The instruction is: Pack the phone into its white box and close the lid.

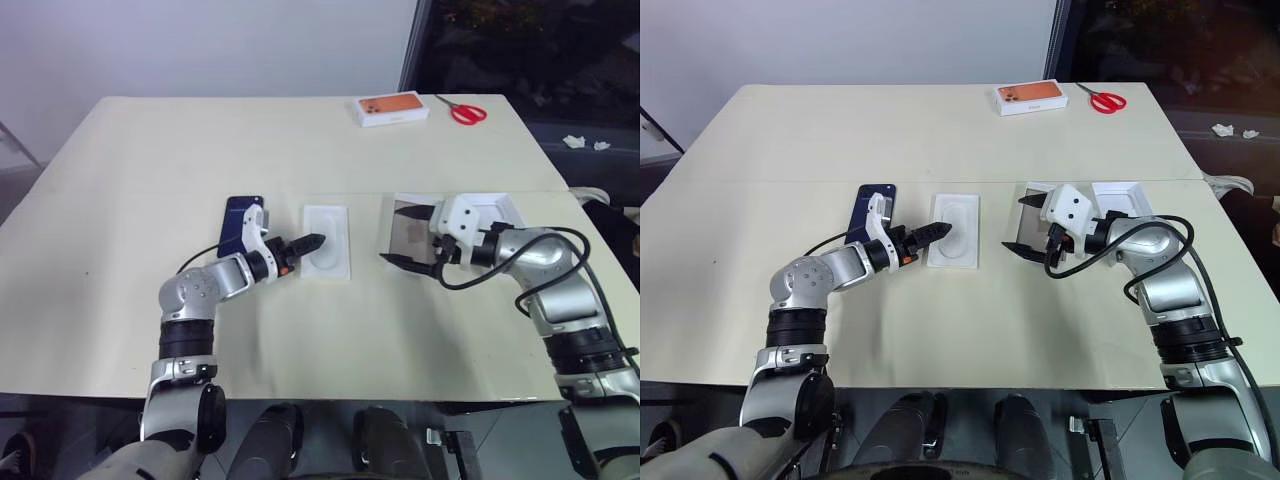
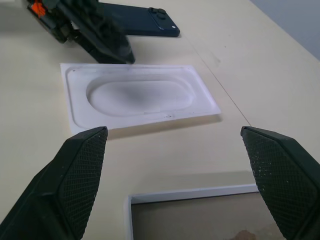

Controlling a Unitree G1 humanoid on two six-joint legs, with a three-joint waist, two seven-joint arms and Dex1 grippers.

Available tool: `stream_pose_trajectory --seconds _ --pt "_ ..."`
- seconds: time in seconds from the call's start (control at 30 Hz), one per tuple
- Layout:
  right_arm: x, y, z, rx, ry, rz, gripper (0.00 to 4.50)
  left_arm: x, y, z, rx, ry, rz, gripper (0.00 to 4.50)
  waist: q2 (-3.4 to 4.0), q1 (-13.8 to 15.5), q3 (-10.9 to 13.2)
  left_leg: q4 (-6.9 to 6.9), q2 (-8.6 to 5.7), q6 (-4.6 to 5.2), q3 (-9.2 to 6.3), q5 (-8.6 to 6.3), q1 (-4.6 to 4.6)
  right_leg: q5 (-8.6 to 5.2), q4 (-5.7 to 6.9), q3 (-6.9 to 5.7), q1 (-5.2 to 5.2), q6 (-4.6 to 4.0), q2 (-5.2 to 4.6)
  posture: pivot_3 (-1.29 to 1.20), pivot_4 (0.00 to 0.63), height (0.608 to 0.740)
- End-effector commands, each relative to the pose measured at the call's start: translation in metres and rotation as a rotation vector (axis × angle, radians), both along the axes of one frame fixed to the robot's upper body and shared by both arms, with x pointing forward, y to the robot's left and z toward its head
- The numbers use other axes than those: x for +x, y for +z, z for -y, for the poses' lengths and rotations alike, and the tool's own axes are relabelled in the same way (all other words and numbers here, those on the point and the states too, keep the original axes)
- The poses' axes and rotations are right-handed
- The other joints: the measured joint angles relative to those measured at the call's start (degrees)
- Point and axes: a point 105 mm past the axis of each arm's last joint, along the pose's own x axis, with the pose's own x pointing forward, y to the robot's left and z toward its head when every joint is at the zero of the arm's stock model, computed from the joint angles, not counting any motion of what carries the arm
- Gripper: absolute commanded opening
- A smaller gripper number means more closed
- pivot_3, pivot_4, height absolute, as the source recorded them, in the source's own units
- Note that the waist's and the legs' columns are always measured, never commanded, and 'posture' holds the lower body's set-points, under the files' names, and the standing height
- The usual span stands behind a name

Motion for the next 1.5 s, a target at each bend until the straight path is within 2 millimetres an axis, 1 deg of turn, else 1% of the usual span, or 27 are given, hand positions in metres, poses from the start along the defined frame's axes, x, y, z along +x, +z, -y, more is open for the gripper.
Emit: stream_pose_trajectory --seconds 0.03,0.1,0.13,0.23,0.37,0.47,0.5,0.57,0.67,0.73,0.77,0.8,0.83,0.93,1.0,1.03,1.07,1.1,1.2,1.27,1.3,1.33,1.4,1.5 --pt "0.001 0.012 0.002 0.006 -0.005 0.056 4.50 -0.005 -0.011 0.000 -0.023 0.002 -0.068 1.20 0.00 -0.03 0.00 0.00 0.00 0.00 0.00 0.00 0.00 0.00 0.00 0.00 0.00 0.00 0.00 0.00 0.150 0.740" --pt "0.002 0.012 0.001 0.005 -0.005 0.058 4.50 -0.004 -0.010 -0.002 -0.034 0.011 -0.072 0.14 0.03 0.06 -0.02 0.00 0.00 0.00 0.00 0.00 0.00 0.00 0.00 0.00 0.01 0.00 0.00 0.00 0.150 0.740" --pt "0.002 0.012 0.001 0.003 -0.005 0.060 4.50 -0.004 -0.010 -0.003 -0.036 0.011 -0.076 0.06 0.03 0.02 -0.02 0.01 0.00 0.01 0.00 -0.01 0.01 0.00 0.00 0.00 0.03 0.00 -0.01 0.00 0.150 0.740" --pt "0.003 0.010 0.003 -0.010 -0.010 0.060 4.50 -0.006 -0.010 -0.006 -0.030 0.007 -0.081 0.06 0.03 -0.08 -0.02 0.01 0.00 0.01 0.00 -0.01 0.02 0.00 0.01 0.00 0.02 0.00 0.00 0.00 0.150 0.740" --pt "0.000 -0.002 0.005 -0.053 -0.001 0.017 4.50 -0.007 0.002 -0.011 -0.094 0.016 -0.067 0.06 0.03 -0.27 -0.02 0.00 0.02 0.01 0.01 -0.01 0.01 0.00 0.03 0.02 -0.02 0.00 0.02 0.00 0.150 0.740" --pt "-0.012 -0.019 0.002 -0.098 0.045 -0.094 4.50 -0.005 0.013 -0.017 -0.106 0.038 -0.037 0.06 0.01 -0.28 -0.01 0.00 0.03 -0.01 0.00 0.00 0.01 0.00 0.02 0.02 -0.02 0.00 0.03 0.00 0.150 0.740" --pt "-0.012 -0.029 0.004 -0.122 0.028 -0.140 4.50 -0.006 0.018 -0.019 -0.109 0.038 -0.021 0.06 -0.01 -0.30 0.00 0.00 0.03 -0.01 0.00 0.00 -0.01 0.00 0.02 0.02 -0.04 0.00 0.02 0.00 0.150 0.740" --pt "-0.009 -0.042 0.010 -0.152 -0.013 -0.216 4.50 -0.007 0.026 -0.022 -0.112 0.037 0.007 0.06 -0.02 -0.42 0.02 0.00 0.03 0.00 0.00 -0.01 -0.01 0.00 0.02 0.02 -0.04 0.00 0.03 0.00 0.150 0.740" --pt "-0.006 -0.047 0.012 -0.169 -0.029 -0.284 4.50 -0.009 0.030 -0.025 -0.079 0.038 0.026 0.06 -0.03 -0.34 0.03 0.00 0.03 -0.01 0.00 0.00 -0.03 0.00 0.04 0.05 -0.08 0.00 0.02 0.00 0.150 0.740" --pt "-0.004 -0.048 0.012 -0.180 -0.036 -0.298 4.50 -0.010 0.032 -0.026 -0.071 0.041 0.032 0.06 -0.03 -0.33 0.03 0.00 0.03 -0.02 0.01 0.00 -0.04 0.00 0.03 0.06 -0.09 0.00 0.02 0.00 0.150 0.740" --pt "-0.003 -0.049 0.012 -0.190 -0.039 -0.293 3.95 -0.009 0.033 -0.027 -0.069 0.044 0.037 0.00 -0.03 -0.30 0.03 0.00 0.03 -0.03 0.01 0.00 -0.04 0.00 0.03 0.06 -0.09 0.00 0.01 0.00 0.150 0.740" --pt "-0.003 -0.049 0.013 -0.196 -0.043 -0.298 3.69 -0.009 0.036 -0.028 -0.073 0.047 0.044 0.00 -0.03 -0.25 0.03 0.00 0.02 -0.03 0.01 0.00 -0.04 0.00 0.03 0.06 -0.09 0.00 0.01 0.00 0.150 0.740" --pt "-0.003 -0.051 0.012 -0.206 -0.037 -0.302 3.23 -0.009 0.039 -0.030 -0.070 0.054 0.058 0.00 -0.04 -0.22 0.03 0.00 0.02 -0.02 0.01 -0.01 -0.04 0.00 0.03 0.05 -0.09 0.00 0.01 0.00 0.150 0.740" --pt "-0.007 -0.052 0.009 -0.220 -0.002 -0.303 1.68 -0.007 0.048 -0.033 -0.070 0.070 0.082 0.00 -0.05 -0.15 0.03 0.00 0.02 -0.04 0.01 0.00 -0.04 0.00 0.02 0.05 -0.09 0.00 0.01 0.00 0.150 0.740" --pt "-0.012 -0.051 0.002 -0.209 0.036 -0.301 0.64 -0.005 0.058 -0.034 -0.094 0.073 0.098 0.00 -0.07 -0.14 0.05 0.00 0.02 -0.04 0.01 0.00 -0.04 0.00 0.02 0.05 -0.08 0.00 0.01 0.00 0.150 0.740" --pt "-0.014 -0.051 -0.001 -0.202 0.052 -0.303 0.21 -0.005 0.061 -0.034 -0.103 0.072 0.102 0.00 -0.08 -0.13 0.06 0.00 0.02 -0.04 0.01 0.00 -0.04 0.00 0.02 0.04 -0.08 0.00 0.01 0.00 0.150 0.740" --pt "-0.017 -0.050 -0.006 -0.193 0.073 -0.302 0.09 -0.004 0.065 -0.034 -0.112 0.074 0.107 0.00 -0.09 -0.12 0.06 0.00 0.02 -0.03 0.00 -0.01 -0.04 0.00 0.02 0.03 -0.08 0.00 0.01 0.00 0.150 0.740" --pt "-0.019 -0.050 -0.011 -0.183 0.090 -0.299 0.09 -0.004 0.068 -0.034 -0.118 0.074 0.113 0.00 -0.09 -0.13 0.06 0.00 0.02 -0.03 0.00 -0.01 -0.05 0.00 0.02 0.02 -0.08 0.00 0.01 0.00 0.150 0.740" --pt "-0.024 -0.046 -0.037 -0.143 0.143 -0.253 0.09 -0.003 0.080 -0.033 -0.146 0.069 0.134 0.00 -0.10 -0.30 0.06 0.00 0.03 -0.10 0.00 0.03 -0.05 0.00 0.01 0.02 -0.09 0.01 0.01 0.00 0.150 0.740" --pt "-0.029 -0.043 -0.058 -0.099 0.182 -0.241 0.09 -0.002 0.084 -0.034 -0.162 0.069 0.133 0.00 -0.10 -0.50 0.07 -0.02 0.04 -0.11 0.00 0.03 -0.05 0.00 0.03 0.03 -0.12 0.01 0.03 0.00 0.150 0.740" --pt "-0.035 -0.042 -0.073 -0.073 0.214 -0.233 0.09 -0.002 0.086 -0.034 -0.170 0.066 0.133 0.00 -0.10 -0.53 0.07 -0.02 0.06 -0.13 -0.01 0.04 -0.05 0.00 0.04 0.04 -0.14 0.01 0.06 0.00 0.150 0.740" --pt "-0.040 -0.041 -0.086 -0.049 0.238 -0.230 0.09 -0.003 0.087 -0.034 -0.172 0.063 0.133 0.00 -0.10 -0.55 0.06 -0.02 0.06 -0.13 -0.01 0.04 -0.05 0.00 0.05 0.04 -0.15 0.01 0.06 0.00 0.150 0.740" --pt "-0.044 -0.042 -0.103 -0.026 0.251 -0.230 0.09 -0.003 0.088 -0.033 -0.179 0.056 0.124 0.00 -0.10 -0.54 0.06 -0.02 0.06 -0.16 -0.02 0.05 -0.05 0.00 0.06 0.05 -0.16 0.01 0.06 0.00 0.150 0.740" --pt "-0.049 -0.047 -0.115 -0.014 0.262 -0.255 0.09 -0.006 0.081 -0.028 -0.167 0.044 0.097 0.00 -0.10 -0.29 0.06 0.00 0.03 -0.17 -0.02 0.05 -0.05 0.00 0.06 0.05 -0.15 0.01 0.04 0.00 0.150 0.740"
